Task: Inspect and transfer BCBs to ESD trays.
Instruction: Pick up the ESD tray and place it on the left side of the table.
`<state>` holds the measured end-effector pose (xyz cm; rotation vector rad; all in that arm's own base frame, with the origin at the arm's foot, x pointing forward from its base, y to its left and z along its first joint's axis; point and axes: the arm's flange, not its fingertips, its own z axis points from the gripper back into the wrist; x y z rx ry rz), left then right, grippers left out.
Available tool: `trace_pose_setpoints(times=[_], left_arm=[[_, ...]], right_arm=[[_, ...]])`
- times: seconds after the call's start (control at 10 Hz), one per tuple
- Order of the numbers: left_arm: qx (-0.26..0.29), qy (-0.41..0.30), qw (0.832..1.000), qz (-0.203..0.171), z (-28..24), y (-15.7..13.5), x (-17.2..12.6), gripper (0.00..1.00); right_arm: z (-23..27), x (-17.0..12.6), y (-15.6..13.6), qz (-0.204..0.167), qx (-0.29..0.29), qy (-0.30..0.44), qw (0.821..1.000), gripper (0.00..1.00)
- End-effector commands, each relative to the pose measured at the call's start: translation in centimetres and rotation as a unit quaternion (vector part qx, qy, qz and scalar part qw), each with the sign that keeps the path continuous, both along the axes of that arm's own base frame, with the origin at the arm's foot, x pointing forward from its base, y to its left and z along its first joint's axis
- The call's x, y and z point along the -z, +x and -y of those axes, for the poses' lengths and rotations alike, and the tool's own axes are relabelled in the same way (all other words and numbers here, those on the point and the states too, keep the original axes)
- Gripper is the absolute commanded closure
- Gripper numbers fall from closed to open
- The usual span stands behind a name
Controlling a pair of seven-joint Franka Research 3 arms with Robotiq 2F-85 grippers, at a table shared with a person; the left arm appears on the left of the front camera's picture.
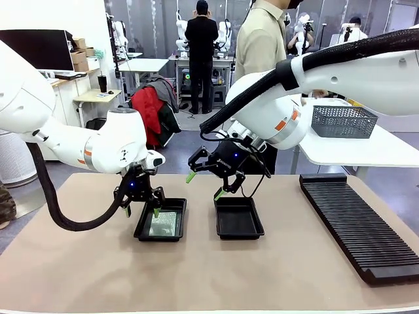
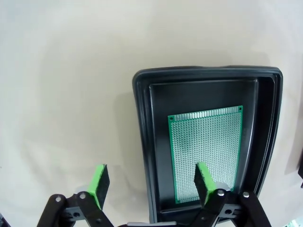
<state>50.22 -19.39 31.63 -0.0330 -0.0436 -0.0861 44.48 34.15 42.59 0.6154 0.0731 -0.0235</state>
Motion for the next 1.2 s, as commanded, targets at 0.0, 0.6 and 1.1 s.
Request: trace_pose_setpoints(times=[0.0,0.6,1.1], left_arm=[[0.015,-0.026,1.0,0.0,-0.6,-0.6,0.4,0.13],[0.008,-0.038,0.999,0.017,-1.3,-0.4,1.3,0.31],[0.003,-0.025,0.999,0.028,-1.3,-0.4,1.3,0.7]], right_arm=[[0.0,-0.1,0.0,0.0,0.002,-0.005,1.0,0.0],[0.0,-0.1,0.0,0.0,0.002,-0.005,1.0,0.0],[0.0,-0.1,0.0,0.0,0.002,-0.005,1.0,0.0]])
